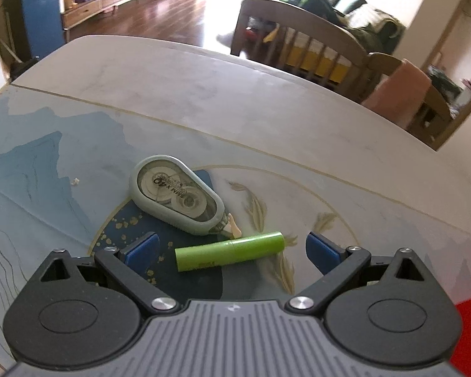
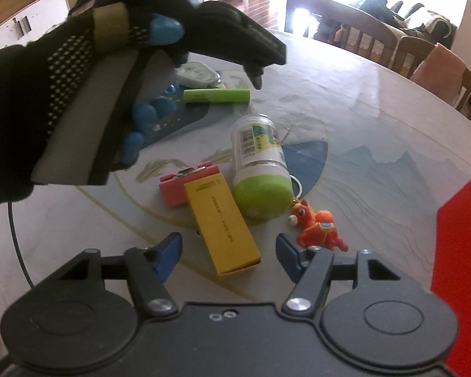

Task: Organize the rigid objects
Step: 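Grasp the green glue stick with left tool while right tool grasps the yellow box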

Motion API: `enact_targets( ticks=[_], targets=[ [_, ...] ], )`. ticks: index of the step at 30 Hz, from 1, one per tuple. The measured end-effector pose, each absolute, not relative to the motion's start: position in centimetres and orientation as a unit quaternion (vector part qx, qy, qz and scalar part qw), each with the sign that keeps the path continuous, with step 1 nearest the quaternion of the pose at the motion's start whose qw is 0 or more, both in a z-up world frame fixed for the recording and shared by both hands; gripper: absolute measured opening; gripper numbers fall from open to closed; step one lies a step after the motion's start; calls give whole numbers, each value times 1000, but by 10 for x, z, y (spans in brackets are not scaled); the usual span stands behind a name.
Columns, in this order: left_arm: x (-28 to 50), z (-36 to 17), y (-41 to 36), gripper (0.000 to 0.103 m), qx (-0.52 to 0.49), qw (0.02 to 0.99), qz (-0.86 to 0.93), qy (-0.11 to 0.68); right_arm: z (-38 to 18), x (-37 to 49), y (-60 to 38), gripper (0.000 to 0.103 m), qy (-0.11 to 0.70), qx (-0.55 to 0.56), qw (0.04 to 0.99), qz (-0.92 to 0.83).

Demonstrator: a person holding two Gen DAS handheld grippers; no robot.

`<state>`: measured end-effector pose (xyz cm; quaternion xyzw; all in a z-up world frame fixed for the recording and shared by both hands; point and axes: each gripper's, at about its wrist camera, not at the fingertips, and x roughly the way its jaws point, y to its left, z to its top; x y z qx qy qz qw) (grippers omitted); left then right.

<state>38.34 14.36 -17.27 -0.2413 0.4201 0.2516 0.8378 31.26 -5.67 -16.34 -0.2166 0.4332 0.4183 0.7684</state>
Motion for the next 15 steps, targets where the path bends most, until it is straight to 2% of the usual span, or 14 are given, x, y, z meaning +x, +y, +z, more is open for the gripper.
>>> enact_targets(
  ticks=[7,11,15],
  targets=[
    [384,-182,142,99,-251,823,285,422,-170,315,-53,54,440,-214,760,428],
    [383,-183,143,99,-258,819,292,420,-172,316,-51,53,438,-211,761,428],
    [382,-183,137,88,-241,818,305,425,-171,315,-51,42,433,-214,765,426]
  ],
)
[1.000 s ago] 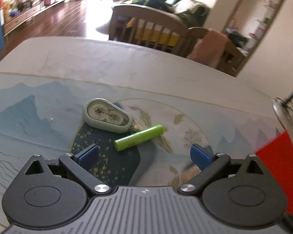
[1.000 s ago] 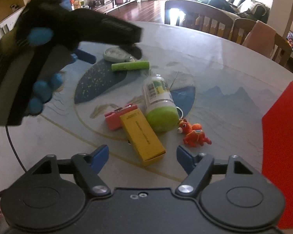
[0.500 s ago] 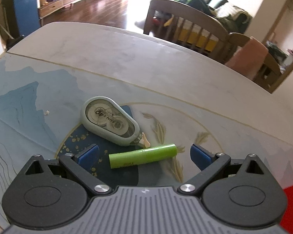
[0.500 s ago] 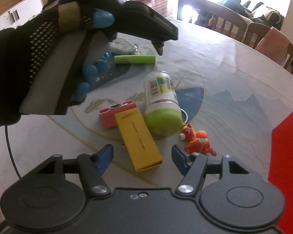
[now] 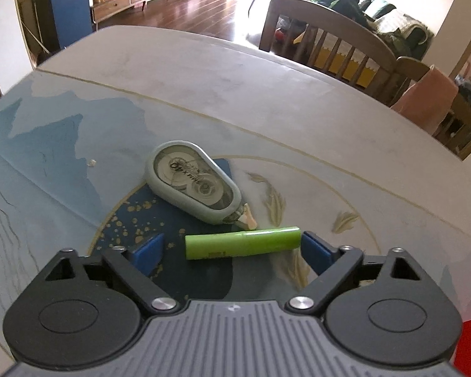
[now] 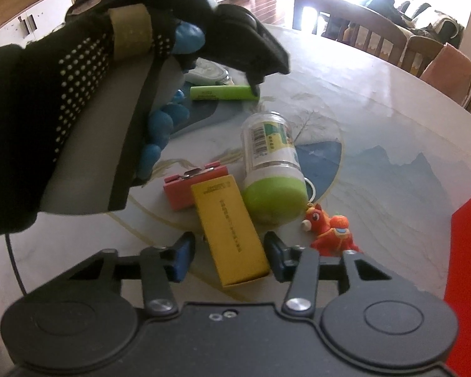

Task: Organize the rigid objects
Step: 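Grasp the green glue stick with left tool while right tool grasps the yellow box, then carry the glue stick with left tool while right tool carries the yellow box into the box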

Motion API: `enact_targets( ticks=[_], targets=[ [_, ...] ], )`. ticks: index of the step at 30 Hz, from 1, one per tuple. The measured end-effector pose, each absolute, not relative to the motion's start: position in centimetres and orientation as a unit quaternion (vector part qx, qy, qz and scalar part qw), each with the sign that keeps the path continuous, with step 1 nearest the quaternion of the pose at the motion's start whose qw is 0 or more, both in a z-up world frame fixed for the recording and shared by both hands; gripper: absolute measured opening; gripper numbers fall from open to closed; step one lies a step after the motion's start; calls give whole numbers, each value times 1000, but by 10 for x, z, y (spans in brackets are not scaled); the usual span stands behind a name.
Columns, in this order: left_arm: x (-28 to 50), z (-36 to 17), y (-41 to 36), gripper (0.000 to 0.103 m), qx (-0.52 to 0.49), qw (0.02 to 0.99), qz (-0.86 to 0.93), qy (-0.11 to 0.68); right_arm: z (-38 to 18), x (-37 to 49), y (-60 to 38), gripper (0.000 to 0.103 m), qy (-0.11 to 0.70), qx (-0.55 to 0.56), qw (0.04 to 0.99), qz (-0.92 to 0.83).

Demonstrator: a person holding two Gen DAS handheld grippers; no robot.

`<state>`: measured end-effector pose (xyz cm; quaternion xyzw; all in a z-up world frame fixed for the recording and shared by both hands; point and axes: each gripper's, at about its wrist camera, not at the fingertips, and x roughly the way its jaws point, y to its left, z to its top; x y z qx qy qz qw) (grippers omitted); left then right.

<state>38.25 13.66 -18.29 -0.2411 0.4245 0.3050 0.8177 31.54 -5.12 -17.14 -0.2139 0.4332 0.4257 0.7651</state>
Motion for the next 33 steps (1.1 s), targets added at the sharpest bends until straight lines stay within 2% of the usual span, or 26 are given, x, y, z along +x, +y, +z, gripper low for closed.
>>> enact_targets(
  ticks=[2,4,6,10,15,19,33],
  targets=[
    [383,-181,135,77,-238,819,308,421,-171,316,-52,39,435,-210,768,422],
    [382,-179,135,62,-237,820,310,419,-171,316,-53,34,436,-205,769,421],
    [382,-178,136,54,-238,820,310,418,-170,315,-54,30,435,-205,770,419],
    [377,-178,141,32,-251,826,292,412,-169,310,-57,29,435,-204,775,411],
    [369,-179,143,20,-246,840,258,409,-168,304,-68,29,446,-185,779,401],
    [356,-179,140,17,-232,855,225,406,-162,300,-81,28,455,-156,785,391],
    [303,-158,131,16,-197,880,162,400,-119,274,-144,28,474,-62,806,351]
  ],
)
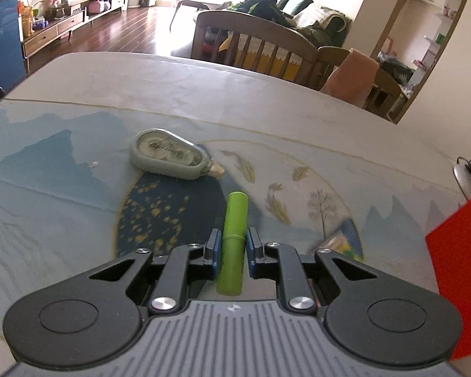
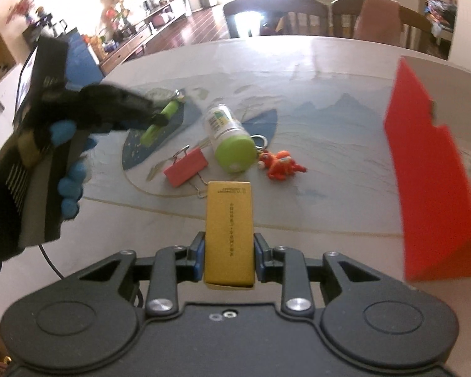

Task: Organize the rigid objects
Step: 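Carry the glue stick with left tool while right tool carries the yellow box into the box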

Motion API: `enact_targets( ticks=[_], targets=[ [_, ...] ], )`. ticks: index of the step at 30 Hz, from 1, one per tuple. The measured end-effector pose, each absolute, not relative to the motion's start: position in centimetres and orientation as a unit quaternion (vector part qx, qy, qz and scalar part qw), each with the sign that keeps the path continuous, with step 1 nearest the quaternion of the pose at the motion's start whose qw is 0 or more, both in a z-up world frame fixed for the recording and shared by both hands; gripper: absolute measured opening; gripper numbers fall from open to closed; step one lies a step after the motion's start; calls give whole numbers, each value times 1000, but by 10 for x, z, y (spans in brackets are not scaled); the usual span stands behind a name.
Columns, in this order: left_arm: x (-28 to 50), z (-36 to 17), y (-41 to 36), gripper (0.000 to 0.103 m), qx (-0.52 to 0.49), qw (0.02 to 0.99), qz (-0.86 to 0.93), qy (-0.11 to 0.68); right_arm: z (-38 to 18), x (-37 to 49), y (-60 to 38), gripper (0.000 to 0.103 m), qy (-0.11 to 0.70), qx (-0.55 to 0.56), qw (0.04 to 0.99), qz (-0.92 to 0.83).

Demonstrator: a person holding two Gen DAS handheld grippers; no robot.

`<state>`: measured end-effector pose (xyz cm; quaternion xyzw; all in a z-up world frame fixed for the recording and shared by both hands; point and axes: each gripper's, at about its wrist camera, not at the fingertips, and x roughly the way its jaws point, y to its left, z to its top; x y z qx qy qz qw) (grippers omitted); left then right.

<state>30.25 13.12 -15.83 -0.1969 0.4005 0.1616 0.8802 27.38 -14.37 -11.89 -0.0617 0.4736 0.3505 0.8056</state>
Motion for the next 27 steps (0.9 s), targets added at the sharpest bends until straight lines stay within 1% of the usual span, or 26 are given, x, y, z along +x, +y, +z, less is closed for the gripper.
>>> enact_targets(
  ticks=[8,18,27],
  targets=[
    [261,-142,128,16,-213,879,160,395,-93,263,-182,28,473,-19,816,331],
    [212,-108,103,16,-231,885,139,380,-60,253,-213,28,449,-8,831,328],
    [196,-68,66,16,-236,898,92,360,-35,258,-237,28,431,-2,843,321]
  ],
)
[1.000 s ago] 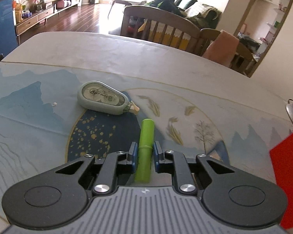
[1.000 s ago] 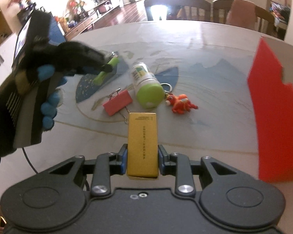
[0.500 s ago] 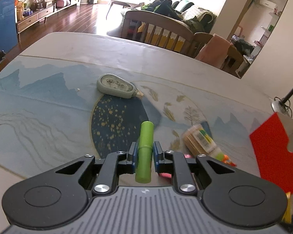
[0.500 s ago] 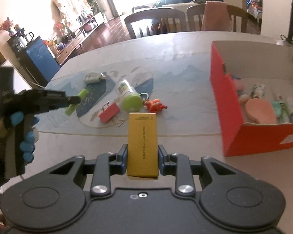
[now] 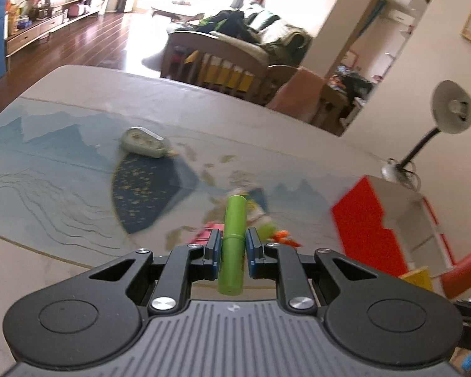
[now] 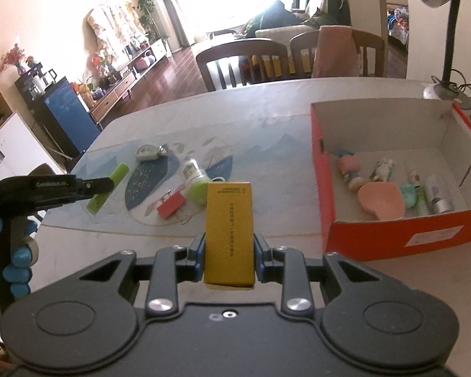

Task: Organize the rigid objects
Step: 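Carry the glue stick with left tool while right tool carries the yellow box into the box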

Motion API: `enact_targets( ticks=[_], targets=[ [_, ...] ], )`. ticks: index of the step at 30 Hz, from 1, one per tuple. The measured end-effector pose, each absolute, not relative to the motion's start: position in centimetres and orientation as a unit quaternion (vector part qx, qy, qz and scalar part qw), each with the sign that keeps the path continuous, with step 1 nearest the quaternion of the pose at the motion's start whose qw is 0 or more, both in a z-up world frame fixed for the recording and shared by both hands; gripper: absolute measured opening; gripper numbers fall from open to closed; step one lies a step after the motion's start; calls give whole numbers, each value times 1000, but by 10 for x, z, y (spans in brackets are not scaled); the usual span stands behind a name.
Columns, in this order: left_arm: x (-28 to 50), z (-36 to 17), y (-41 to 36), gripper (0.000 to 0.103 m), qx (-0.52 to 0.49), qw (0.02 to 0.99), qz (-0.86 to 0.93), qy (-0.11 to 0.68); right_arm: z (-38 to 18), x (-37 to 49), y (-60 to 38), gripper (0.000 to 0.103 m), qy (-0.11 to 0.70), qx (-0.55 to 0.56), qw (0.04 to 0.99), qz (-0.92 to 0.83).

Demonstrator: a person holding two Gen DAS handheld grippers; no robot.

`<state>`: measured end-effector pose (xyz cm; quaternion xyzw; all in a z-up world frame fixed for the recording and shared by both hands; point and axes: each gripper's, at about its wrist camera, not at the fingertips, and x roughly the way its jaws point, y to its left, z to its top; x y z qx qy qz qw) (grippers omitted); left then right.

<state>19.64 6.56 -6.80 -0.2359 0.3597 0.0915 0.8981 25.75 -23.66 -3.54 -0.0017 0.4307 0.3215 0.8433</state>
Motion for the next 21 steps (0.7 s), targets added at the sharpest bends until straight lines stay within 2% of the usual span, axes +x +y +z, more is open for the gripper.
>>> enact_targets(
  ticks=[21],
  targets=[
    [262,-35,-72,16,-177,915,-17,362,-31,316,-345,28,399,20,881,253]
  ],
)
